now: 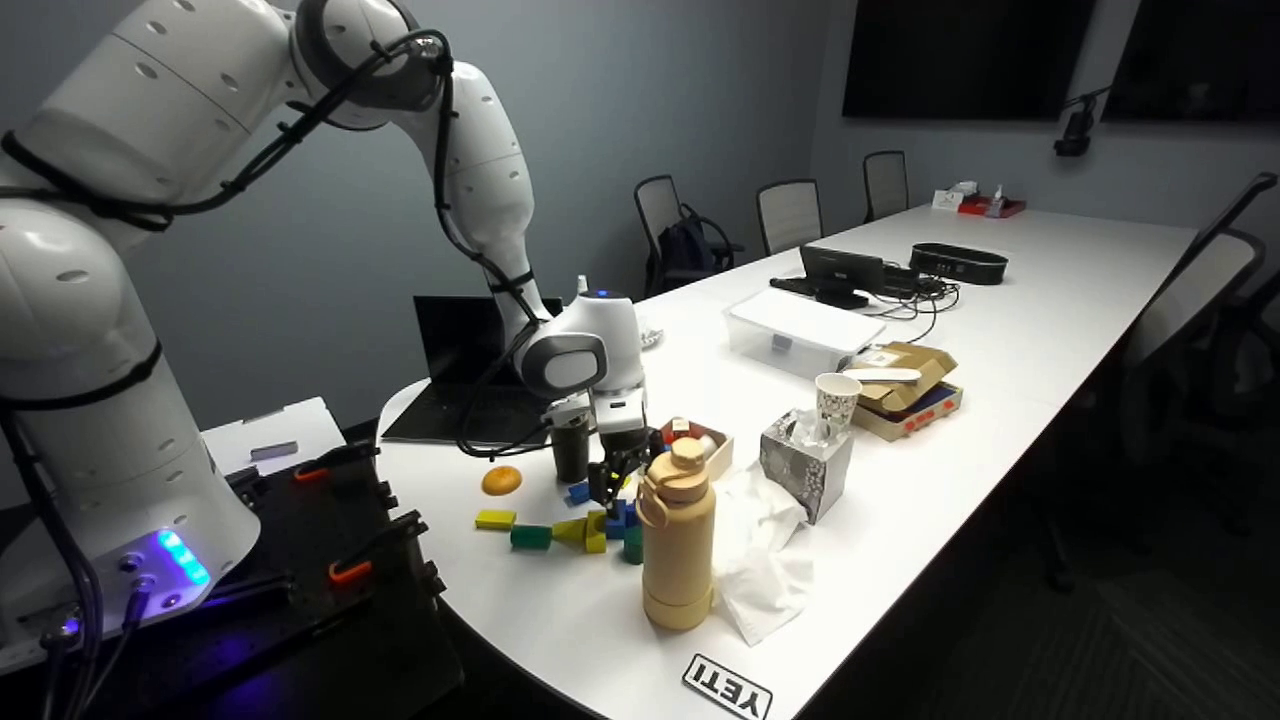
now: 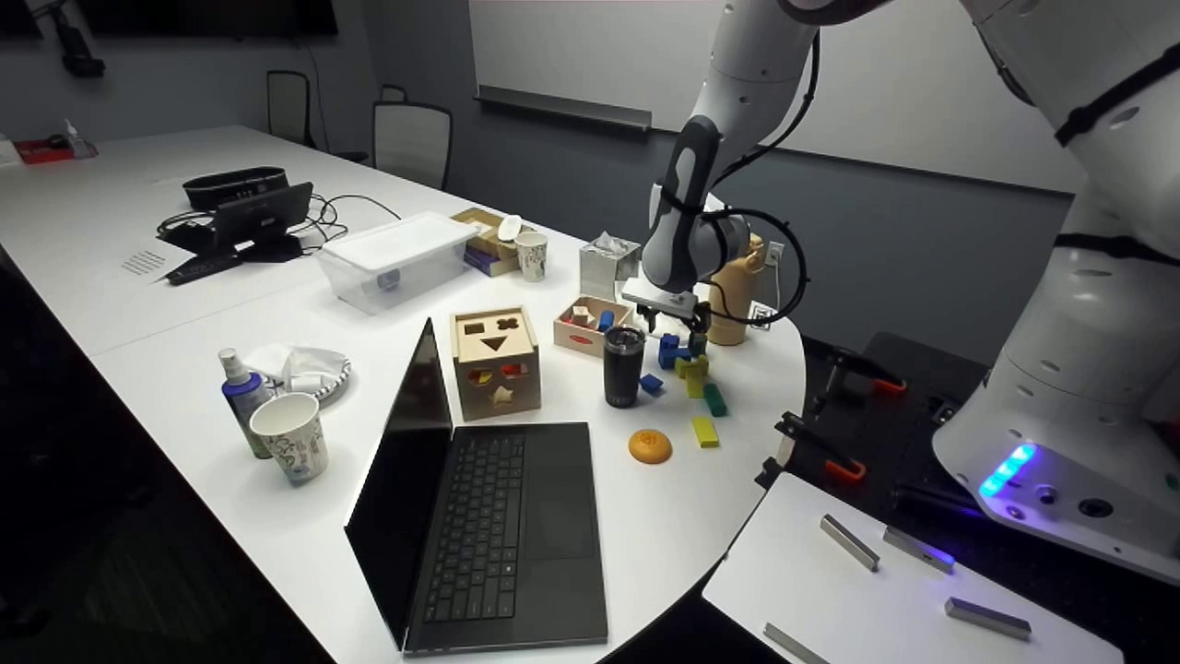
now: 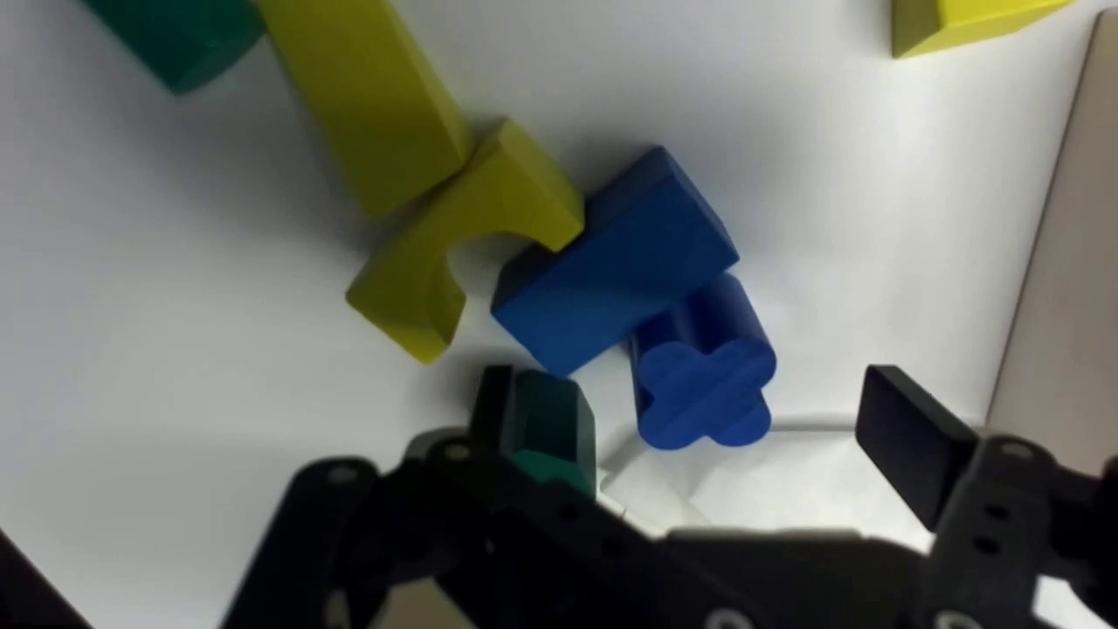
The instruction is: Put the blue block in the wooden toy box.
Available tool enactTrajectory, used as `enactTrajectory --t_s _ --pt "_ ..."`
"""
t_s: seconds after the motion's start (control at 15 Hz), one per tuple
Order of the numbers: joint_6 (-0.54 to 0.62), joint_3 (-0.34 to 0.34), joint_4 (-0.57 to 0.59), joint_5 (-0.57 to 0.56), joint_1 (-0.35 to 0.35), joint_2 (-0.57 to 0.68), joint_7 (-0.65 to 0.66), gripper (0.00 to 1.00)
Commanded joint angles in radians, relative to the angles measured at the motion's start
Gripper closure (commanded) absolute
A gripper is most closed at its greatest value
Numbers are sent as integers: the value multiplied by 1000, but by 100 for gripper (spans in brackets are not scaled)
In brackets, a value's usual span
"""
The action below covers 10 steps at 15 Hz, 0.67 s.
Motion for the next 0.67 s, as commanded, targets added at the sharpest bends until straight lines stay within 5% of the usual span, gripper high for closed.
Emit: enactTrajectory --t_s 0.0,0.6 --pt "20 -21 27 38 19 34 0 0" --pt "-1 -18 65 55 10 61 -6 1"
